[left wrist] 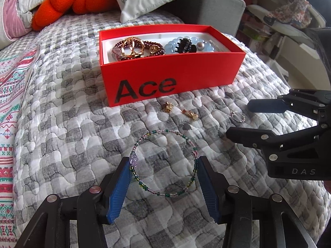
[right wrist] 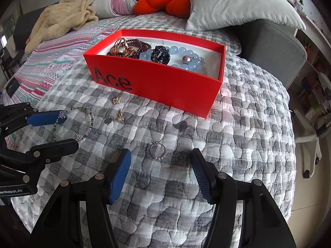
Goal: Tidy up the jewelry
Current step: 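Move the left tool to the beaded bracelet while the right tool grasps the silver ring, then lift the beaded bracelet into the box with the left tool while the right tool drops the silver ring in, then withdraw both open tools from the box toward the gold earrings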
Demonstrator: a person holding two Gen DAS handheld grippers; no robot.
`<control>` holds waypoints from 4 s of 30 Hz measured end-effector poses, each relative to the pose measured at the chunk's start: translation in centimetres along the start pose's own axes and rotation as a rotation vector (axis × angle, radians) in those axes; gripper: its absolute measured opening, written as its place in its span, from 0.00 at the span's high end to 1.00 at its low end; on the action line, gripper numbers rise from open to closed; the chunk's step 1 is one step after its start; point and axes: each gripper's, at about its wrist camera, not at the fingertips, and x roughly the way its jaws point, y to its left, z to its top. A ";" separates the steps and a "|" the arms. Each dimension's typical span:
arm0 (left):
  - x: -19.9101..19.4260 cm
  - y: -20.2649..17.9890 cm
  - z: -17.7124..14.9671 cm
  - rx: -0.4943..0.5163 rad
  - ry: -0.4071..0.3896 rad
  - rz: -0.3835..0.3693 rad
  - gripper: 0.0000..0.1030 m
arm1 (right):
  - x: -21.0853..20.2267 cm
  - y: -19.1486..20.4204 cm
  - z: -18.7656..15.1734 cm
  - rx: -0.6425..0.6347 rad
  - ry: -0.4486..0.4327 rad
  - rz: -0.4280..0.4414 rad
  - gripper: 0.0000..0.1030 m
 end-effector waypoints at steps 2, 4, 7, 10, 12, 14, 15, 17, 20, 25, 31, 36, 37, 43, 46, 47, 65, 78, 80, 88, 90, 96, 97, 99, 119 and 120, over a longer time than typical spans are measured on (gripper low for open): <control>0.0 0.3 0.1 -0.013 -0.001 0.006 0.47 | 0.2 0.1 0.2 -0.003 0.000 0.007 0.43; 0.0 0.5 0.2 -0.024 -0.004 0.010 0.47 | 0.3 0.2 0.4 -0.007 0.000 0.018 0.48; -0.1 0.6 0.3 -0.026 -0.008 0.013 0.47 | 0.5 0.6 0.7 -0.027 -0.001 0.026 0.54; 0.0 0.6 0.4 -0.025 -0.008 0.017 0.47 | 0.7 0.7 0.8 -0.033 0.002 0.034 0.58; -0.1 0.6 0.4 -0.026 -0.008 0.017 0.47 | 0.7 0.5 0.7 -0.032 0.004 0.039 0.62; 0.0 0.5 0.4 -0.028 -0.003 0.016 0.47 | 0.7 0.3 0.7 -0.032 0.005 0.043 0.67; 0.0 0.6 0.4 -0.031 -0.002 0.017 0.47 | 0.6 0.0 0.6 -0.027 0.006 0.048 0.71; 0.1 0.6 0.5 -0.035 0.001 0.022 0.47 | 0.5 -0.3 0.6 -0.023 0.009 0.055 0.76; 0.0 0.6 0.6 -0.045 0.004 0.027 0.47 | 0.3 -0.1 0.4 -0.035 0.012 0.055 0.85; -0.5 0.8 0.9 -0.061 -0.012 0.033 0.47 | 0.2 0.5 0.5 -0.044 0.016 0.043 0.86; -1.6 1.3 1.7 -0.097 -0.061 0.044 0.47 | -1.2 0.0 0.9 -0.008 -0.012 0.057 0.86; -2.6 1.3 3.0 -0.113 -0.117 0.058 0.47 | -3.4 -0.4 1.7 0.016 -0.074 0.074 0.86; -2.8 1.3 3.3 -0.116 -0.125 0.060 0.47 | -3.7 -0.5 1.9 0.023 -0.083 0.076 0.86; -3.1 1.4 5.1 -0.139 -0.178 0.081 0.47 | -5.0 -1.4 3.1 0.068 -0.131 0.082 0.86; -2.9 1.4 6.1 -0.135 -0.204 0.100 0.47 | -5.1 -1.9 4.0 0.102 -0.150 0.089 0.86; -2.7 1.4 6.4 -0.136 -0.210 0.102 0.47 | -5.2 -2.2 4.3 0.114 -0.157 0.090 0.86; 2.9 1.8 9.7 -0.148 -0.204 0.149 0.45 | -3.0 -6.0 6.5 0.232 -0.188 0.125 0.86; 0.7 0.7 9.1 -0.110 -0.208 0.171 0.30 | -1.8 -6.1 7.9 0.229 -0.184 0.123 0.86; 0.0 0.7 8.7 -0.110 -0.203 0.172 0.29 | -1.7 -6.2 8.1 0.231 -0.188 0.115 0.86; -0.9 1.2 6.0 -0.123 -0.134 0.230 0.23 | -1.2 -6.9 8.8 0.230 -0.190 0.056 0.85; -0.6 1.6 5.5 -0.142 -0.102 0.239 0.23 | -1.0 -7.0 8.8 0.235 -0.182 0.051 0.85; -0.1 2.9 4.3 -0.201 -0.025 0.230 0.23 | -0.5 -6.5 8.6 0.229 -0.165 0.036 0.85; -0.3 2.9 4.2 -0.205 -0.023 0.229 0.23 | -0.6 -6.4 8.6 0.224 -0.167 0.033 0.85; -0.6 3.0 4.1 -0.202 -0.026 0.224 0.23 | -0.7 -6.1 8.7 0.218 -0.171 0.026 0.85; -0.8 3.1 3.4 -0.192 -0.003 0.198 0.23 | -4.6 -5.0 6.1 0.168 -0.147 0.011 0.51; -0.7 3.0 3.3 -0.188 0.002 0.198 0.23 | -4.9 -5.0 5.7 0.158 -0.142 0.005 0.51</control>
